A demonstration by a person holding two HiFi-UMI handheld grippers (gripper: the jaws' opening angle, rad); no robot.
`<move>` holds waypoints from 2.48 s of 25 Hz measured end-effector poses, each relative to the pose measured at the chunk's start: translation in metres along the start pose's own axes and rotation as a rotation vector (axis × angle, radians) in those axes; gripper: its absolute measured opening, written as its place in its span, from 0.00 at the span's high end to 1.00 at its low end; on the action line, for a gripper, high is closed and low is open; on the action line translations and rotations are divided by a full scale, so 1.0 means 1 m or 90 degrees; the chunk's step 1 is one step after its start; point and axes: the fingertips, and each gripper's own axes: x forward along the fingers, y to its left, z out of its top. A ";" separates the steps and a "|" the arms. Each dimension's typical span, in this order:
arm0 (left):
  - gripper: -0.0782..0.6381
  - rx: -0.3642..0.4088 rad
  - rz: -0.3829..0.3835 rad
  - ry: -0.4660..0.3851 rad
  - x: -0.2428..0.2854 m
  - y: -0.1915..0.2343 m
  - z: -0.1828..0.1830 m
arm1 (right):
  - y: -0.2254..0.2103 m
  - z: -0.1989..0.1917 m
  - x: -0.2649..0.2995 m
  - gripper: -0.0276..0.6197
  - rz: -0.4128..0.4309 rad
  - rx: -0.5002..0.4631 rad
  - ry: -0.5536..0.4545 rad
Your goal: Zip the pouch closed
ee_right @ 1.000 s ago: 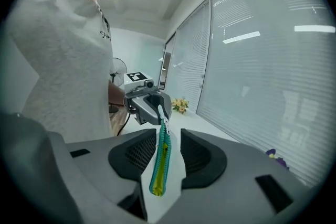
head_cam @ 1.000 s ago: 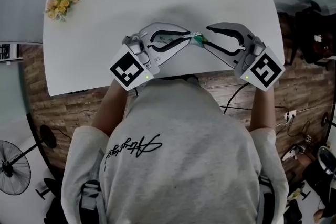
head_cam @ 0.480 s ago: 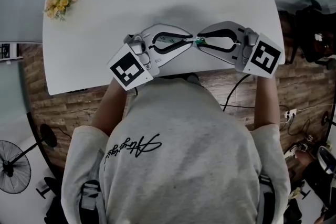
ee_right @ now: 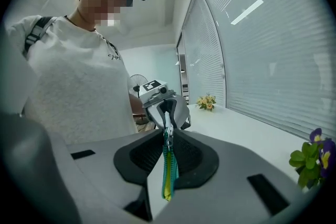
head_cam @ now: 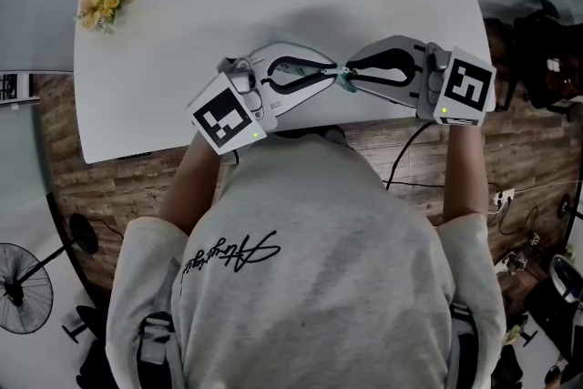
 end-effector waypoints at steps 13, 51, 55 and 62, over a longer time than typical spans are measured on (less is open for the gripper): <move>0.86 0.011 0.003 0.002 -0.002 0.002 -0.001 | -0.003 0.003 0.001 0.88 -0.019 -0.034 -0.001; 0.88 0.028 -0.047 -0.030 -0.011 -0.007 0.018 | 0.014 0.020 -0.006 0.90 0.038 -0.088 0.005; 0.88 0.035 -0.050 -0.038 -0.012 -0.005 0.022 | 0.015 0.023 -0.010 0.91 0.047 -0.083 -0.025; 0.88 0.030 -0.061 -0.049 -0.013 -0.012 0.014 | 0.017 0.020 -0.013 0.92 0.079 -0.061 -0.043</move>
